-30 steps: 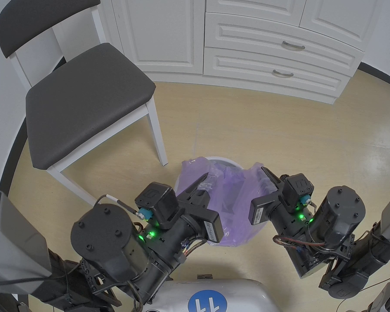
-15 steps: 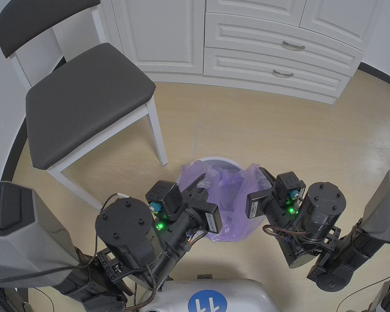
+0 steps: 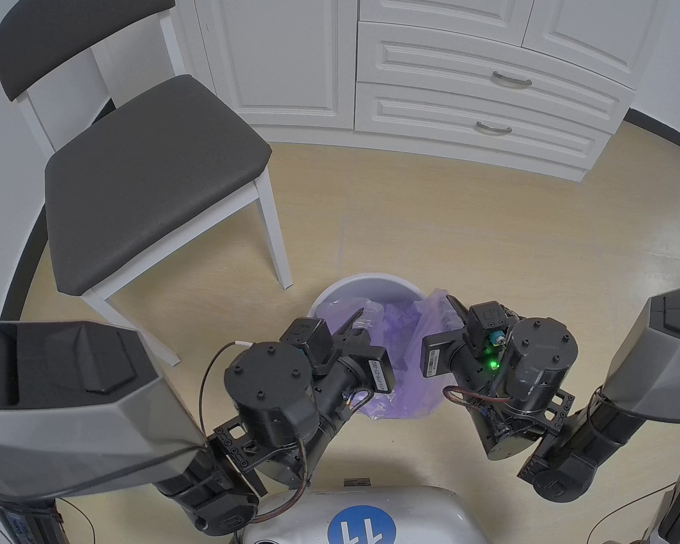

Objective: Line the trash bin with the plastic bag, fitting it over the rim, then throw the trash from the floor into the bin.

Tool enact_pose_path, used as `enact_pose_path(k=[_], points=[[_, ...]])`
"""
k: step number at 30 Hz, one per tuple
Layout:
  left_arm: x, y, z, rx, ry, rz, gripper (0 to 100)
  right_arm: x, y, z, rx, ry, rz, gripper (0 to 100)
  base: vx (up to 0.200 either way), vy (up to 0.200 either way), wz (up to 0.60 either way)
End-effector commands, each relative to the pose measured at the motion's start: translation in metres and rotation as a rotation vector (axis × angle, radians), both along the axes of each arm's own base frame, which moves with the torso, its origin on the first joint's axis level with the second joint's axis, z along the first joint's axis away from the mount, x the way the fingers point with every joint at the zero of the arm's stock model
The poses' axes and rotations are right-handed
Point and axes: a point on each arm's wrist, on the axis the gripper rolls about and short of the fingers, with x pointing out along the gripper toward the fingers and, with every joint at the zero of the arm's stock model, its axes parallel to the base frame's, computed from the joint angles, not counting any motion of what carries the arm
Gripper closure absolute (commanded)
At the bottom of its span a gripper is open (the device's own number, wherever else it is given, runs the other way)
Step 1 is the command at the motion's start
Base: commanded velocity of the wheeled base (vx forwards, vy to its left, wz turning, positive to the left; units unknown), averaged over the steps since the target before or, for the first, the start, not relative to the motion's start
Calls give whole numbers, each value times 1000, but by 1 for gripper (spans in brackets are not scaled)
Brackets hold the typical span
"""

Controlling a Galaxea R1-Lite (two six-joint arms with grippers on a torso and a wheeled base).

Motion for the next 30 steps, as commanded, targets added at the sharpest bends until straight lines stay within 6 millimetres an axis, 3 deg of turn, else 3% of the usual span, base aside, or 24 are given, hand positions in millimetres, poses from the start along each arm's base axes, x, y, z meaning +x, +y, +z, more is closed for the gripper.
enact_pose_path(k=[1, 6, 15, 23, 30], points=[[16, -8, -21, -8, 33, 18, 100, 6, 3, -5, 10, -4, -7, 100, 0, 0, 0], [30, -12, -29, -55, 51, 37, 100, 8, 3, -5, 12, -6, -7, 100, 0, 0, 0], [59, -6, -37, -121, 58, 97, 100, 27, 1, -10, 27, -14, -49, 100, 0, 0, 0], [69, -4, -43, -154, 70, 116, 100, 42, 0, -16, 55, -17, -48, 100, 0, 0, 0], [93, 11, -38, -185, 39, 179, 100, 75, 4, -18, 163, -63, -93, 100, 0, 0, 0]])
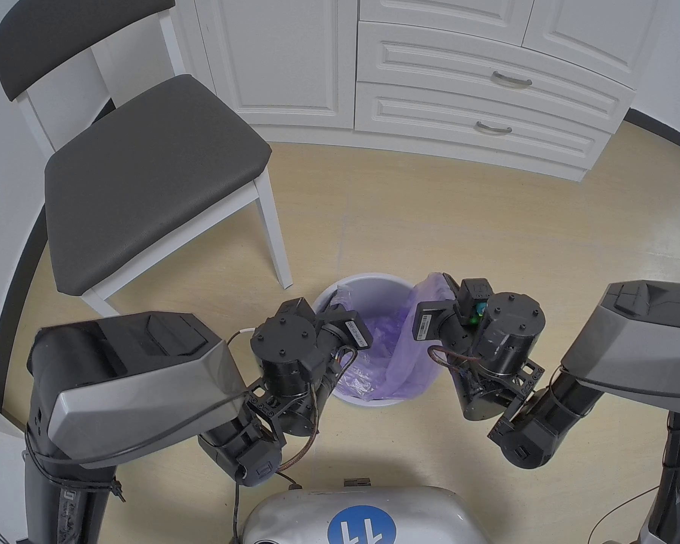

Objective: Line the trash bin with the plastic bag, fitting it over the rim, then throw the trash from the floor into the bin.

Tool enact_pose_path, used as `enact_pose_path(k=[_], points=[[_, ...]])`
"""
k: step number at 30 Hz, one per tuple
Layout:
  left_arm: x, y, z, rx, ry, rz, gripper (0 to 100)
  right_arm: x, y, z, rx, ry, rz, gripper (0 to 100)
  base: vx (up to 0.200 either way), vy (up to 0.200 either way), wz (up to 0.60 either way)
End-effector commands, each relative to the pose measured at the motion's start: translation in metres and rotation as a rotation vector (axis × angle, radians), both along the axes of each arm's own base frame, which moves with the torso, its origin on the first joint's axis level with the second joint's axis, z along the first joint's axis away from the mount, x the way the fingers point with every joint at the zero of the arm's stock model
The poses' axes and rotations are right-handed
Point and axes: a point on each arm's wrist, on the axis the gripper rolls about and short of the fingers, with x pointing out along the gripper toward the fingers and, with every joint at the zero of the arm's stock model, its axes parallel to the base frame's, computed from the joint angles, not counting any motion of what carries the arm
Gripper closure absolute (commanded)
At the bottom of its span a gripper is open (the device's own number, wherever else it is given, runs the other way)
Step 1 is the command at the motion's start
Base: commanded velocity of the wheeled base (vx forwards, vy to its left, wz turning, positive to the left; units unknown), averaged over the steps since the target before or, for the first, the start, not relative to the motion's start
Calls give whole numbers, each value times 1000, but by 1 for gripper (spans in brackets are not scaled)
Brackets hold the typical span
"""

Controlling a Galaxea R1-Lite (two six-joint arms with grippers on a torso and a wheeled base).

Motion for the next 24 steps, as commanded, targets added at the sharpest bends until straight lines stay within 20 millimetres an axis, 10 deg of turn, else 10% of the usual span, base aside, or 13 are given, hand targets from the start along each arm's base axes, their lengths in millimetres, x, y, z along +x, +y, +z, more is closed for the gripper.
enact_pose_path(k=[1, 10, 24], points=[[18, 12, 3, -17, -20, 52, 100, 30, -1, -7, 65, -41, -50, 100, 0, 0, 0], [30, 24, 8, -27, -39, 92, 100, 70, 1, -36, 129, -57, -95, 100, 0, 0, 0], [29, 24, 10, -24, -41, 91, 100, 47, 51, -67, 267, -3, 54, 100, 0, 0, 0]])
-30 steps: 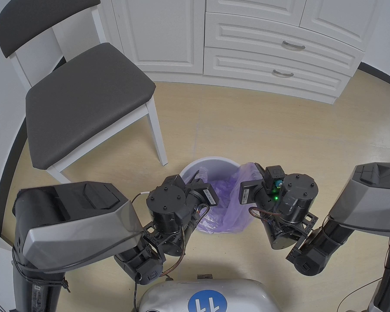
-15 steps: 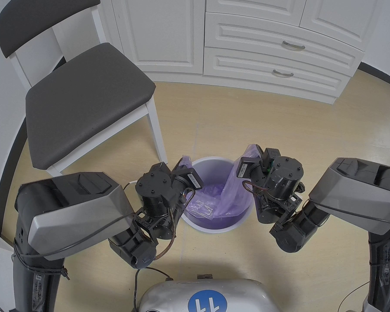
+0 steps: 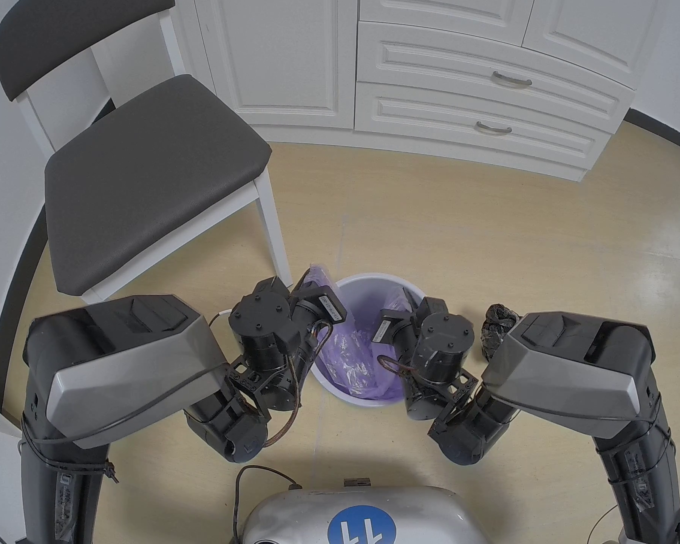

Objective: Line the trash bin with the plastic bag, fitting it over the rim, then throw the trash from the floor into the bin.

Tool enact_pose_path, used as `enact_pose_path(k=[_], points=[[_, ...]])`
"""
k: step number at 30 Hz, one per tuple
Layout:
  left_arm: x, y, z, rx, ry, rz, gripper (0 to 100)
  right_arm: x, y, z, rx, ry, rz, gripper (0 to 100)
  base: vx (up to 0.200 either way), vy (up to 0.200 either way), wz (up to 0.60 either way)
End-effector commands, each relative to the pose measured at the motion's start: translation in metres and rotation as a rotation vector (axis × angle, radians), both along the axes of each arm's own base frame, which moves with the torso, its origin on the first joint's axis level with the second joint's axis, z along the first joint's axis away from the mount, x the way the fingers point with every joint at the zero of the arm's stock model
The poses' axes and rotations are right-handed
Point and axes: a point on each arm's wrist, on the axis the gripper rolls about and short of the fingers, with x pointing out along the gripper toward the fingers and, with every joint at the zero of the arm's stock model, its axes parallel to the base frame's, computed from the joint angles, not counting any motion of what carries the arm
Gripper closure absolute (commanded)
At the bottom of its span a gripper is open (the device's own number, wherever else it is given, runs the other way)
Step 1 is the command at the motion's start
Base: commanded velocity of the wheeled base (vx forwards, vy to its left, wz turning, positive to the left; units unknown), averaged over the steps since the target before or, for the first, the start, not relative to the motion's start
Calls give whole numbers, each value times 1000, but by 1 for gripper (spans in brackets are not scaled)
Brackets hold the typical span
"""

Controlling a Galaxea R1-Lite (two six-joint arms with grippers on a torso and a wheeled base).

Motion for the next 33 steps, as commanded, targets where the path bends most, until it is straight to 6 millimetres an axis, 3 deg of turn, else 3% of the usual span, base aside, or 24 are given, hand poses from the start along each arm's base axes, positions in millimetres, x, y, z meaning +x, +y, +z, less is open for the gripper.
enact_pose_path(k=[1, 5, 12, 17, 27, 33], points=[[-1, 0, 1, 0, 0, -2, 100, -6, 8, -9, 4, 4, 24, 100, 0, 0, 0], [-1, 0, -1, 5, 5, -2, 100, -1, 2, -5, 4, -4, 19, 100, 0, 0, 0], [-7, 12, -9, 154, 25, 18, 100, 16, -32, 16, -65, -35, -64, 100, 0, 0, 0], [-10, 42, -14, 359, 51, 79, 100, 20, -74, 22, -230, 5, -166, 100, 0, 0, 0], [-10, 88, -22, 567, 104, 120, 100, 3, -102, 13, -420, 106, -213, 100, 0, 0, 0], [-14, 91, -27, 593, 122, 100, 100, -9, -119, 8, -499, 167, -225, 100, 0, 0, 0]])
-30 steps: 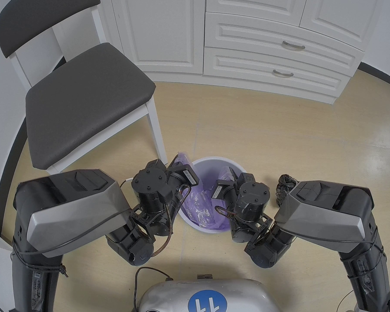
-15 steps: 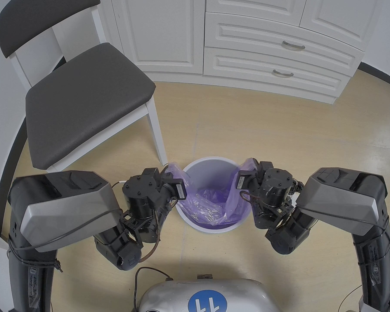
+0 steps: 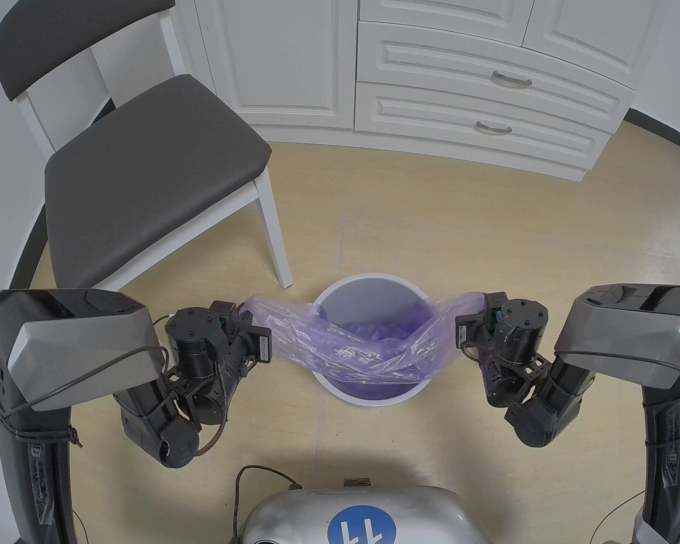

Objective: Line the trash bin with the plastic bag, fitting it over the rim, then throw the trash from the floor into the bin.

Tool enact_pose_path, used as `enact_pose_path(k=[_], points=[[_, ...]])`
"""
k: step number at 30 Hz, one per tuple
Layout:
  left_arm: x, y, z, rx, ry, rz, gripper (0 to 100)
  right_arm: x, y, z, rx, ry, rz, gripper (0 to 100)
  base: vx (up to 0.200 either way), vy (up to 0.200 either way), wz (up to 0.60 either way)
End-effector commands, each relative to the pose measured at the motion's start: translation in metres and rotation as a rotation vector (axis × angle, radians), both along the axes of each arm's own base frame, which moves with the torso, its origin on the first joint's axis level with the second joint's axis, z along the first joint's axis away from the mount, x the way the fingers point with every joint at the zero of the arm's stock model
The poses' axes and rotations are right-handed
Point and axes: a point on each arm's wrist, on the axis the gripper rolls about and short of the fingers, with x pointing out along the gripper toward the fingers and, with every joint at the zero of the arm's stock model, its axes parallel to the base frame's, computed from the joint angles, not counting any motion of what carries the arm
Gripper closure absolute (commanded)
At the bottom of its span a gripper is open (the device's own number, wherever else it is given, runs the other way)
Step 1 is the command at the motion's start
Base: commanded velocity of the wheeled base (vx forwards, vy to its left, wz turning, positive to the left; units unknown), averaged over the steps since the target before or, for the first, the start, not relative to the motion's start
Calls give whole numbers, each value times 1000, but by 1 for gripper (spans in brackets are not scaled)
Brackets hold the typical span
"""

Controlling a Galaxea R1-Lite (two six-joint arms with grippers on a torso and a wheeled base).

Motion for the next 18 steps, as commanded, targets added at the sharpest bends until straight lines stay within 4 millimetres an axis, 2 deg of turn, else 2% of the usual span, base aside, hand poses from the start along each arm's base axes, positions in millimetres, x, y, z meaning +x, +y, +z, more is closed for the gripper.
enact_pose_path(k=[1, 7, 11, 17, 18], points=[[-4, 6, -2, 15, 20, -2, 100, -12, -24, 1, -74, 47, -37, 100, 0, 0, 0], [-4, 7, -2, 15, 20, 0, 100, -28, -44, -4, -159, 126, -46, 100, 0, 0, 0], [-6, 8, 0, 11, 20, -3, 100, -38, -47, 1, -168, 139, -3, 100, 0, 0, 0], [-12, 10, 4, 9, 26, -35, 100, -45, -49, -4, -191, 172, 4, 100, 0, 0, 0], [-19, 12, 8, 7, 37, -79, 100, -50, -51, -6, -212, 194, 11, 100, 0, 0, 0]])
